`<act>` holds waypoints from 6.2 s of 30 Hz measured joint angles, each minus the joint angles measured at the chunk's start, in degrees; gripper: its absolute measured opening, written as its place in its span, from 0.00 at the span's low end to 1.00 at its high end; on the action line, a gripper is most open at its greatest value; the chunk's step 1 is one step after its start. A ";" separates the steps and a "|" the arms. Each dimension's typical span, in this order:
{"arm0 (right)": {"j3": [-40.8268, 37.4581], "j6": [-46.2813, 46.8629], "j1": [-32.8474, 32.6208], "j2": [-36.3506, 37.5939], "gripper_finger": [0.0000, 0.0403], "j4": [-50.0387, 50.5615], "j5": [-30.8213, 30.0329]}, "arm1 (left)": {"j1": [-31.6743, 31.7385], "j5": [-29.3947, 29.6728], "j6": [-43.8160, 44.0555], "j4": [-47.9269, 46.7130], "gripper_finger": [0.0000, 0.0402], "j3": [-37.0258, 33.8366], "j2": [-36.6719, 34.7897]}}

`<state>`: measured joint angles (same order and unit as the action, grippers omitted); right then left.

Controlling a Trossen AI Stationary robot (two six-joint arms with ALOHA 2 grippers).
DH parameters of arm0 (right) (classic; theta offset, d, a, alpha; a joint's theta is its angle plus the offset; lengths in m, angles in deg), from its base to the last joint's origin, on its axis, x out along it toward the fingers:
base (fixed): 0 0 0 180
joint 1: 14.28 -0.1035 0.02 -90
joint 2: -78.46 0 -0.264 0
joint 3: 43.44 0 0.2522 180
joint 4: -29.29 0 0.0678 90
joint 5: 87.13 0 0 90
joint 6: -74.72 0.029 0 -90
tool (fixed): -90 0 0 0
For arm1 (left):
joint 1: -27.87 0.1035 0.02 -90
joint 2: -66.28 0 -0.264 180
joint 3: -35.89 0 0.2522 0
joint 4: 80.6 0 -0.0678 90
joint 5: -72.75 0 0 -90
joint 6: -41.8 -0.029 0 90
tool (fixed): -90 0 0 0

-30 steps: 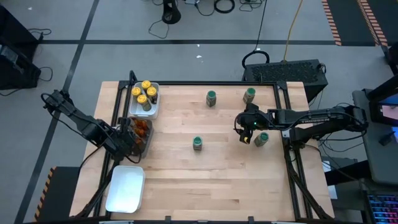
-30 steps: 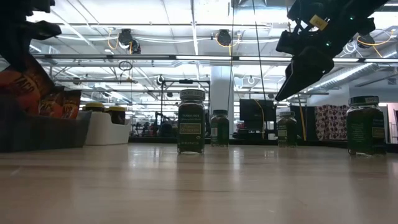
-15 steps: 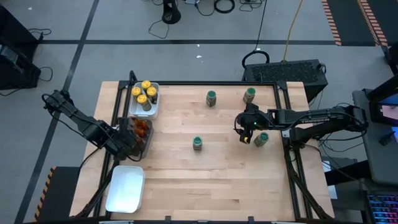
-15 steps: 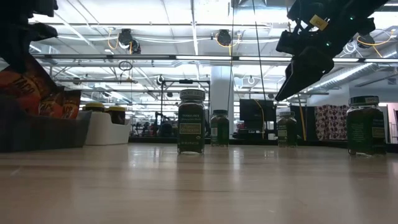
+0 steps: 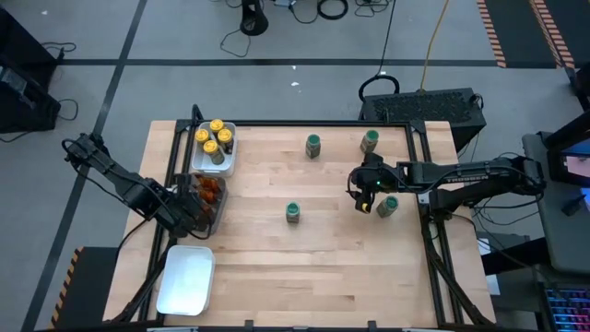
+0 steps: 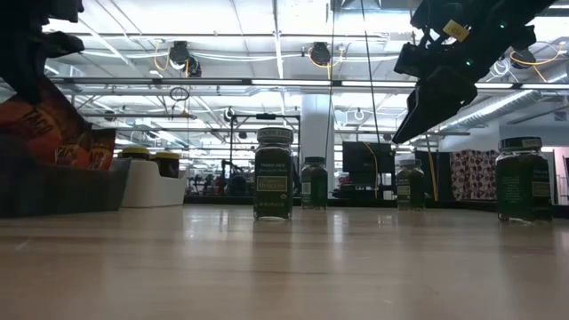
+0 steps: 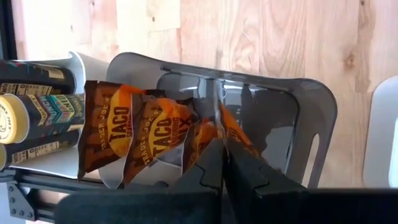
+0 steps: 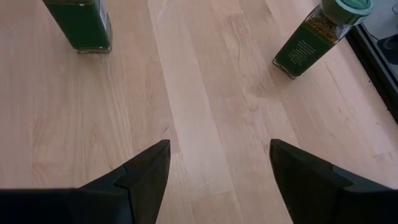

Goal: Sort spices by type
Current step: Put the orange seasoning pack into the black bin

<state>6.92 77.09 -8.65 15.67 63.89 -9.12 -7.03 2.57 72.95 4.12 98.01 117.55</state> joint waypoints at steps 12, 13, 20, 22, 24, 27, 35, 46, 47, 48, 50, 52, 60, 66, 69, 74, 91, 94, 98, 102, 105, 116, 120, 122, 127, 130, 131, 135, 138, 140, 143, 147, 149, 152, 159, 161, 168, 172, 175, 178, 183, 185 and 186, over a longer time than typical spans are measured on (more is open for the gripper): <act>0.00 -0.28 0.01 0.00 0.64 0.01 0.00 | -0.01 0.04 6.81 0.00 0.28 0.00 0.00; 0.00 -0.31 0.01 0.00 0.64 0.01 0.00 | 0.00 -0.48 7.14 0.00 0.30 0.00 0.00; 0.04 -0.29 0.00 -0.01 0.64 0.00 0.00 | -0.02 -2.28 5.06 0.54 0.32 0.57 0.00; 0.09 -0.31 0.00 0.00 0.64 -0.04 0.00 | -0.02 -2.41 5.55 1.48 0.32 1.53 0.00; 0.09 -0.51 0.00 0.00 0.64 0.00 0.00 | 0.00 -2.36 5.66 2.39 0.32 3.33 -0.01; 0.09 -1.20 0.00 -0.02 0.64 -0.06 0.00 | 0.00 -0.44 5.96 6.36 0.32 6.01 0.00; 0.09 -1.86 0.02 -0.02 0.64 -2.71 0.00 | 7.64 -3.44 12.01 8.53 0.32 7.34 5.06; 0.09 -1.60 0.00 -0.02 0.64 -2.62 0.02 | 20.20 -10.51 5.90 5.30 0.32 7.32 17.34; 0.09 -1.60 0.00 -0.02 0.64 -2.56 0.02 | 20.74 -10.57 3.87 6.69 0.32 7.30 18.53; 0.09 -1.60 0.01 -0.02 0.64 -2.56 0.02 | 21.36 -10.63 1.90 8.27 0.32 7.30 19.60; 0.09 -1.71 0.02 -0.02 0.64 -2.58 0.02 | 22.88 -10.76 -1.22 10.19 0.32 7.30 21.95; 0.09 -1.89 0.02 -0.02 0.64 -2.57 0.02 | 24.71 -10.96 -4.07 9.64 0.32 7.30 24.75; 0.09 -1.99 0.00 -0.02 0.64 -1.67 0.02 | 29.97 -11.02 -12.55 7.48 0.32 7.30 31.42; 0.09 -2.00 0.01 -0.02 0.64 -0.94 0.02 | 32.55 -14.42 -8.91 1.57 0.32 7.30 31.35; 0.09 -2.30 0.00 -0.04 0.64 -0.96 0.02 | 33.64 -17.71 -6.38 -0.61 0.32 7.28 30.59; 0.09 -2.60 0.00 -0.04 0.64 -1.38 0.02 | 34.23 -17.04 -6.21 -2.14 0.32 7.28 30.45; 0.09 -2.02 0.00 -0.04 0.64 -1.29 0.02 | 34.19 -10.55 -6.55 -1.42 0.32 2.45 30.49; 0.09 -2.01 0.00 -0.04 0.64 -1.29 0.03 | 34.19 -10.15 -7.94 -0.55 0.32 2.45 30.49; 0.09 -1.99 0.01 -0.04 0.64 -1.29 0.03 | 34.19 -10.21 -9.50 2.03 0.32 2.45 30.49; 0.09 -1.99 0.02 -0.04 0.64 -1.29 0.02 | 34.19 -10.39 -9.17 3.66 0.32 2.45 30.49; 0.09 -1.99 0.00 -0.04 0.64 -1.27 0.04 | 34.19 -11.63 -9.00 3.63 0.32 2.45 30.49; 0.07 -1.99 0.02 -0.04 0.64 -1.25 0.09 | 35.74 -10.98 -5.11 4.55 0.44 -0.91 30.49; 0.07 -1.99 0.02 -0.04 0.64 -1.25 0.09 | 35.74 -10.93 -6.61 6.51 0.50 -1.73 30.49; 0.07 -1.99 0.00 -0.04 0.64 -1.25 0.09 | 35.74 -10.98 -7.15 7.51 0.51 -2.02 30.49; 0.07 -1.99 0.02 -0.04 0.64 -1.25 0.09 | 35.74 -10.55 -7.56 8.19 0.52 -2.80 30.49; 0.07 -1.99 0.00 -0.04 0.64 -1.25 0.09 | 35.76 -10.30 -8.05 8.69 0.52 -3.18 30.49; 0.07 -1.99 0.00 -0.04 0.64 -1.25 0.09 | 35.75 -10.30 -8.37 9.44 0.52 -3.36 30.49; 0.07 -1.97 0.00 -0.04 0.64 -1.27 0.09 | 35.76 -11.42 -10.73 11.64 0.49 -3.74 30.49; 0.04 -1.97 0.00 -0.04 0.64 -1.26 0.09 | 35.75 -12.26 -10.98 12.34 0.43 -3.74 30.49; 0.02 -1.97 0.01 -0.04 0.64 -1.26 0.09 | 35.76 -12.89 -11.55 12.01 0.37 -3.74 30.49; 0.00 -1.97 0.00 -0.04 0.64 -1.25 0.09 | 35.74 -14.01 -12.63 11.95 0.25 -3.74 30.49; 0.00 -1.97 0.00 -0.04 0.64 -1.25 0.09 | 35.76 -15.33 -15.09 11.83 0.06 -3.72 30.49; 0.00 -1.97 0.00 -0.04 0.64 -1.25 0.09 | 35.74 -15.42 -15.17 11.80 0.02 -3.69 30.49; 0.00 -2.03 0.00 -0.04 0.64 -1.25 0.08 | 35.76 -15.52 -15.52 10.88 0.02 -3.53 30.49; 0.00 -2.22 0.02 -0.04 0.64 -1.25 0.07 | 35.61 -15.58 -15.58 3.65 0.01 0.59 30.45; 0.00 -2.43 0.02 -0.04 0.64 -1.25 0.07 | 35.35 -15.96 -15.65 2.26 0.01 2.45 30.24; 0.00 -2.63 0.01 -0.04 0.64 -1.02 0.07 | 33.14 -16.33 -15.99 1.25 0.00 9.17 25.41; 0.00 -3.08 0.00 -0.04 0.64 -0.73 0.04 | 31.50 -16.60 -13.55 1.16 0.00 10.73 21.13; 0.00 -3.26 0.01 -0.04 0.64 -0.74 0.04 | 29.42 -16.68 -11.93 1.18 0.00 10.42 18.23; 0.00 -3.30 0.01 -0.02 0.64 -0.74 0.04 | 26.82 -16.71 -9.89 0.96 0.00 10.23 16.08; 0.00 -3.23 0.00 -0.02 0.64 -0.65 0.04 | 21.30 -17.88 -8.92 -0.07 0.00 10.19 13.68; 0.00 -3.13 0.02 -0.02 0.64 -0.62 0.04 | 18.91 -17.97 -6.62 -1.82 0.00 10.17 13.18; 0.00 -3.12 0.01 -0.02 0.64 -0.53 0.04 | 17.79 -17.95 -5.17 -2.51 0.00 10.14 12.97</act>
<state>6.92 73.97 -8.64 15.65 63.36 -9.08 10.76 -15.38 67.78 1.61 108.15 130.52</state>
